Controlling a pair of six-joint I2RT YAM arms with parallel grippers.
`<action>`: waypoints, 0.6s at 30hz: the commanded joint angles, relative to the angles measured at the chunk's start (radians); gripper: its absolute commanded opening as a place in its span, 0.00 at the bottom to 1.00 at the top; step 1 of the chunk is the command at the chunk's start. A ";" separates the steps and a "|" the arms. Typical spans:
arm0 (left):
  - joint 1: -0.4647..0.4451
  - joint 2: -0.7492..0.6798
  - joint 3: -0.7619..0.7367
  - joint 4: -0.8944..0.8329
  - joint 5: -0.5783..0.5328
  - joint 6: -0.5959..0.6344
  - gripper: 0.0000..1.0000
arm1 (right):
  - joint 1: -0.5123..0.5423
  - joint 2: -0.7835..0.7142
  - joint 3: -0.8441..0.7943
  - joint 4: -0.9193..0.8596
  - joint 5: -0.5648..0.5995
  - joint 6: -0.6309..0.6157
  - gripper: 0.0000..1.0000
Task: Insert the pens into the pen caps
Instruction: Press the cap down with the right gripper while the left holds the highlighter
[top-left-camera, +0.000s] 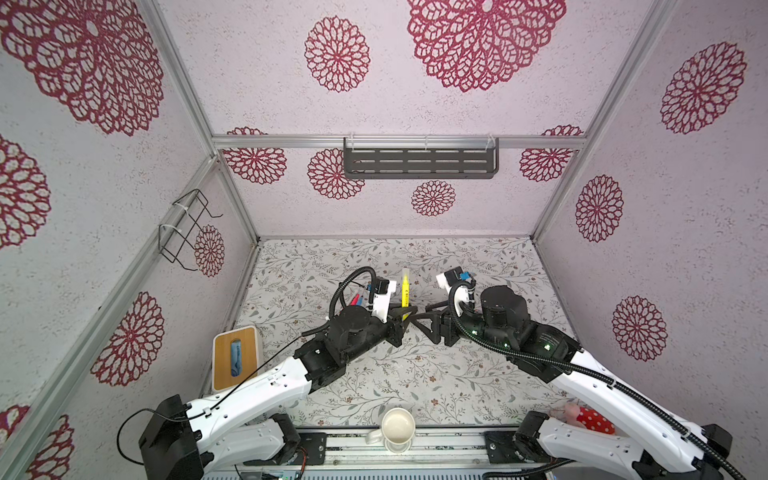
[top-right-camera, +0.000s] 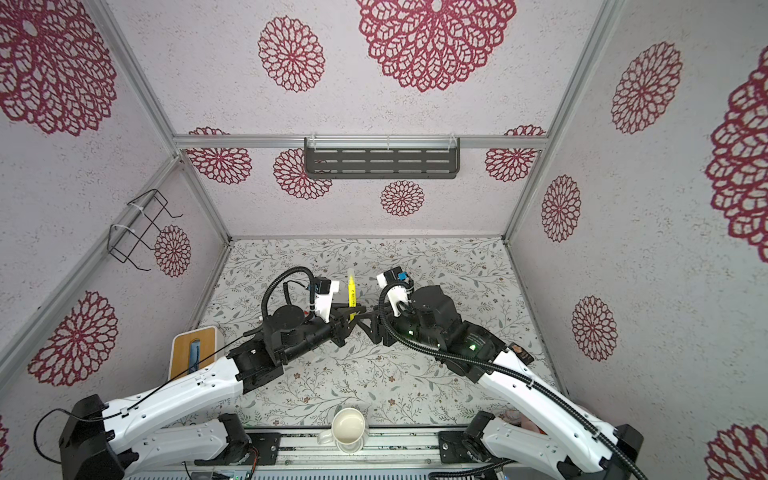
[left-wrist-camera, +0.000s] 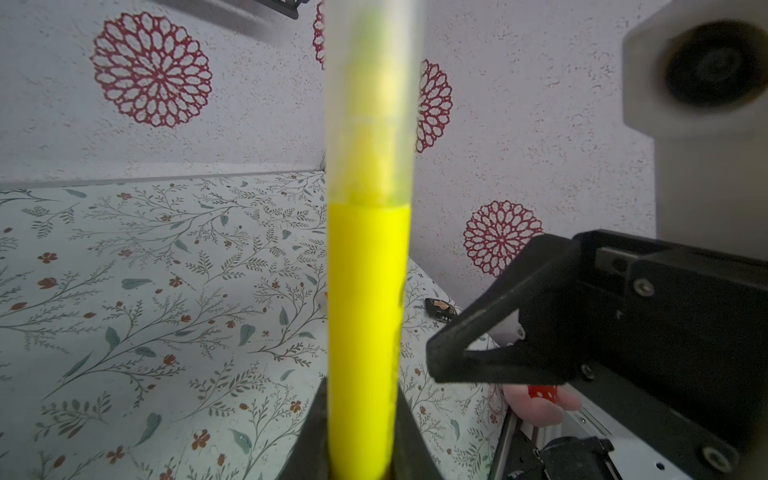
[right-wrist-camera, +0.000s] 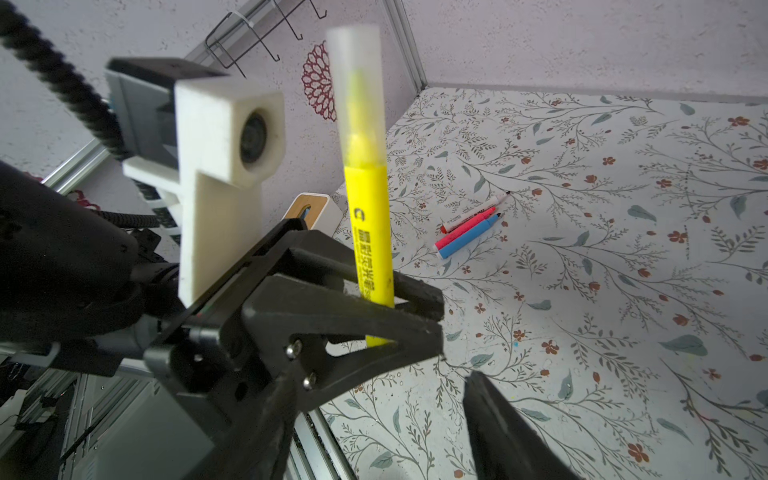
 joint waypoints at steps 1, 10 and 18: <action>0.002 0.016 -0.023 0.064 0.050 0.008 0.00 | -0.012 0.001 0.042 0.064 -0.028 -0.020 0.66; 0.001 -0.010 -0.061 0.093 0.083 -0.014 0.00 | -0.022 0.034 0.061 0.118 -0.023 -0.005 0.64; 0.001 -0.005 -0.062 0.091 0.084 0.009 0.00 | -0.025 0.106 0.084 0.144 -0.015 -0.002 0.59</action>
